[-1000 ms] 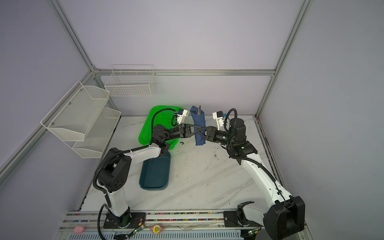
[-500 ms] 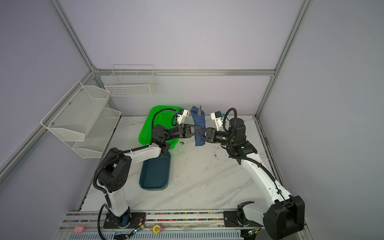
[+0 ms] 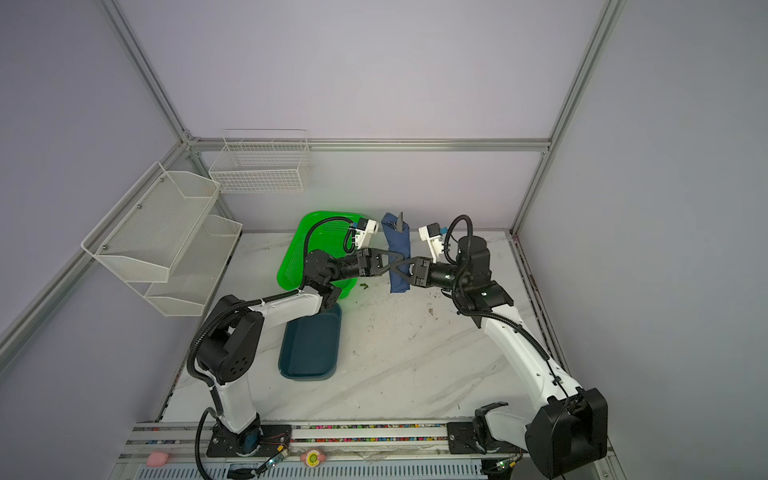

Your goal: Place the utensils on the paper napkin and roll it up

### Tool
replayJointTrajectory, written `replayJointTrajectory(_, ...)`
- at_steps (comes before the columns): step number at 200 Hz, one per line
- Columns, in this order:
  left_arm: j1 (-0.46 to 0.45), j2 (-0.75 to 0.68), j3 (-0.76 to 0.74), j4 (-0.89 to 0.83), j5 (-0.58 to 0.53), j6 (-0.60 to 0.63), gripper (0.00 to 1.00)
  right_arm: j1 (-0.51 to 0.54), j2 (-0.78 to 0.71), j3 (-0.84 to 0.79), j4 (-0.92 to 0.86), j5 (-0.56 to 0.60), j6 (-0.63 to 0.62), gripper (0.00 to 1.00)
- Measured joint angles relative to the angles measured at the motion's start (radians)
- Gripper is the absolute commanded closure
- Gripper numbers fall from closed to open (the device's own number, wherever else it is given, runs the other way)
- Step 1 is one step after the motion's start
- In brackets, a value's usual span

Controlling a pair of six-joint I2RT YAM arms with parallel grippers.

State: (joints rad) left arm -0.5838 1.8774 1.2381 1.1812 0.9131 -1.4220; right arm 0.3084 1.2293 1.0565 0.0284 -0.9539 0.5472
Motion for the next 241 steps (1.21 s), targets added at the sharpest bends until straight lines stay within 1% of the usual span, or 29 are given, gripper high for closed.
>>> replayJointTrajectory(18,0.000,0.000,0.000,0.002,0.000,0.000,0.94,0.000,0.000,0.000,0.000,-0.003,0.000,0.68)
replayJointTrajectory(32,0.000,0.000,0.000,0.002,0.001,0.000,0.94,-0.001,0.000,0.000,0.000,-0.005,-0.004,0.64)
replayJointTrajectory(68,0.000,0.000,0.000,0.002,0.001,0.000,0.94,0.000,0.000,0.000,-0.011,-0.019,-0.020,0.64)
replayJointTrajectory(83,-0.001,0.000,0.000,0.003,0.001,0.000,0.94,0.000,0.000,0.000,-0.014,-0.026,-0.029,0.70)
replayJointTrajectory(114,0.002,0.000,0.000,0.008,0.001,0.000,0.93,-0.003,0.000,0.000,-0.022,-0.033,-0.037,0.71)
replayJointTrajectory(145,0.001,0.000,0.000,0.007,-0.001,0.000,0.88,-0.003,0.002,0.000,-0.035,-0.032,-0.043,0.77)
replayJointTrajectory(178,0.001,0.000,0.000,0.008,-0.002,0.001,0.83,-0.003,0.006,0.000,-0.038,-0.032,-0.044,0.79)
replayJointTrajectory(202,0.000,0.000,0.000,0.008,-0.006,0.002,0.74,-0.002,0.009,0.000,-0.040,-0.029,-0.044,0.81)
replayJointTrajectory(215,0.000,0.000,0.000,0.008,-0.009,0.003,0.72,-0.002,0.009,0.000,-0.040,-0.027,-0.044,0.81)
replayJointTrajectory(231,0.000,0.000,0.000,0.003,-0.012,0.012,0.65,-0.002,0.009,0.000,-0.041,-0.019,-0.043,0.82)
replayJointTrajectory(241,0.000,0.000,0.000,-0.002,-0.016,0.022,0.63,-0.002,0.009,0.000,-0.044,-0.011,-0.043,0.82)
